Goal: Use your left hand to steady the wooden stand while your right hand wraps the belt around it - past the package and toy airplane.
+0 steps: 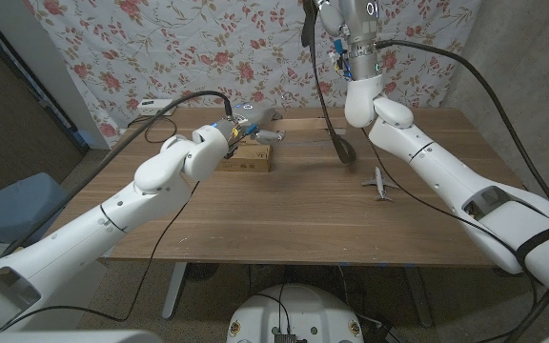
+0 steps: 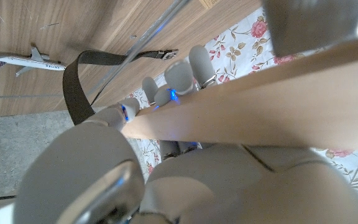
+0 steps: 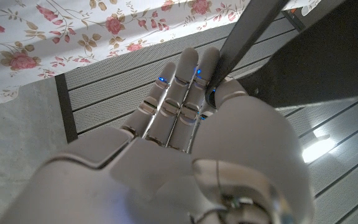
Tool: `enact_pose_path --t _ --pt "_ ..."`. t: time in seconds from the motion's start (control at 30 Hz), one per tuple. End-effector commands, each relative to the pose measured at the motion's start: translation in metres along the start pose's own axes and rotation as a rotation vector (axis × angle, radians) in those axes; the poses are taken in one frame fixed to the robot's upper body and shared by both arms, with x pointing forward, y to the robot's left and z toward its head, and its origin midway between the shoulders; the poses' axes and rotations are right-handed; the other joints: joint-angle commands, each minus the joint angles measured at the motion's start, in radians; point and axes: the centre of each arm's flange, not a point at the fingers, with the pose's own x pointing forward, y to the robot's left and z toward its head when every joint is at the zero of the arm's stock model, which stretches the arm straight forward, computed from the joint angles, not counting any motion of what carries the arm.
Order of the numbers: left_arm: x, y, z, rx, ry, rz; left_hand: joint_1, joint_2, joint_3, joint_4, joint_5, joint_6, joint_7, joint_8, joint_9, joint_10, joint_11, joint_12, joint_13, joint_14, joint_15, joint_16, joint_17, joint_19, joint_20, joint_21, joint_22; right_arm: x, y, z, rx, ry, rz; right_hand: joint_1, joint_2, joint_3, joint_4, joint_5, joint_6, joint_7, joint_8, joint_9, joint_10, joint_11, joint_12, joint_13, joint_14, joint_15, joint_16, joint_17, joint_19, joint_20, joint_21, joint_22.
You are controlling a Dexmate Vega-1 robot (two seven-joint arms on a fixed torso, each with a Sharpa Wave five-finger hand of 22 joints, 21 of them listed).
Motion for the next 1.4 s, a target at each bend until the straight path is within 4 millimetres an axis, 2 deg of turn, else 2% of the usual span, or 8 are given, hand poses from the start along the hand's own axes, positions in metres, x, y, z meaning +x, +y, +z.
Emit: enact_pose_path --t 0.03,0.23,0.4,0.9,1.13,1.4 --pt "-0.007 0.001 -0.006 -0.043 0.006 0.019 -0.007 -0.002 0.031 0.021 0.012 0.004 -0.005 0.006 -0.001 -0.001 -0.006 0.196 0.066 -0.003 -0.001 -0.008 0.002 -0.003 -0.045 -0.002 0.0 0.041 0.037 -0.033 -0.008 0.072 0.166 0.008 0.003 -0.008 0.002 0.01 0.141 -0.055 -0.003 0.005 -0.007 -0.003 0.003 0.005 0.003 -0.094 -0.007 0.007 -0.006 -0.09 0.008 0.003" --pt "-0.009 0.001 -0.006 -0.062 -0.004 0.05 -0.009 -0.004 0.034 0.021 0.016 0.005 -0.006 0.009 -0.003 -0.002 -0.001 0.196 0.066 -0.008 -0.001 -0.015 -0.003 -0.009 -0.044 -0.002 -0.001 0.051 0.057 -0.047 -0.056 0.1 0.256 0.009 0.005 -0.011 0.003 0.013 0.142 -0.057 -0.006 0.006 -0.012 -0.002 0.002 0.007 0.0 -0.094 -0.013 0.012 -0.008 -0.092 0.012 0.003" --pt "-0.011 0.002 -0.006 -0.08 -0.008 0.065 -0.011 -0.006 0.038 0.02 0.02 0.003 -0.006 0.011 -0.005 -0.002 -0.002 0.196 0.066 -0.006 -0.001 -0.017 -0.003 -0.01 -0.042 0.001 -0.003 0.051 0.069 -0.066 -0.099 0.136 0.32 0.01 0.005 -0.016 0.006 0.016 0.143 -0.055 -0.008 0.008 -0.013 -0.002 0.001 0.006 -0.003 -0.094 -0.022 0.017 -0.012 -0.092 0.015 0.002" --pt "-0.016 0.012 -0.004 -0.139 -0.019 0.109 -0.015 -0.01 0.045 0.02 0.028 -0.001 -0.005 0.017 -0.009 -0.001 -0.002 0.196 0.066 -0.001 -0.002 -0.02 0.0 -0.013 -0.041 0.009 -0.01 0.023 0.097 -0.135 -0.282 0.276 0.565 0.008 0.004 -0.033 0.013 0.028 0.149 -0.074 -0.017 0.01 -0.027 0.001 -0.006 0.003 -0.013 -0.093 -0.05 0.028 -0.021 -0.096 0.027 -0.002" --pt "-0.024 0.019 -0.002 -0.172 -0.019 0.152 -0.017 -0.011 0.048 0.02 0.03 -0.006 -0.007 0.017 -0.011 -0.001 0.001 0.196 0.066 -0.001 0.0 -0.024 -0.003 -0.013 -0.041 0.008 -0.016 0.002 0.1 -0.161 -0.37 0.326 0.706 0.008 0.003 -0.04 0.015 0.032 0.151 -0.077 -0.022 0.008 -0.028 0.003 -0.011 -0.004 -0.016 -0.094 -0.063 0.031 -0.025 -0.099 0.031 -0.004" --pt "-0.041 0.025 -0.001 -0.224 0.0 0.189 -0.017 -0.012 0.049 0.019 0.032 -0.005 -0.005 0.019 -0.013 0.0 0.0 0.197 0.066 -0.001 -0.002 -0.025 -0.001 -0.015 -0.039 0.013 -0.016 -0.022 0.086 -0.192 -0.446 0.387 0.783 0.008 0.002 -0.047 0.017 0.038 0.152 -0.081 -0.026 0.008 -0.034 0.003 -0.017 -0.01 -0.02 -0.094 -0.079 0.032 -0.029 -0.102 0.035 -0.008"
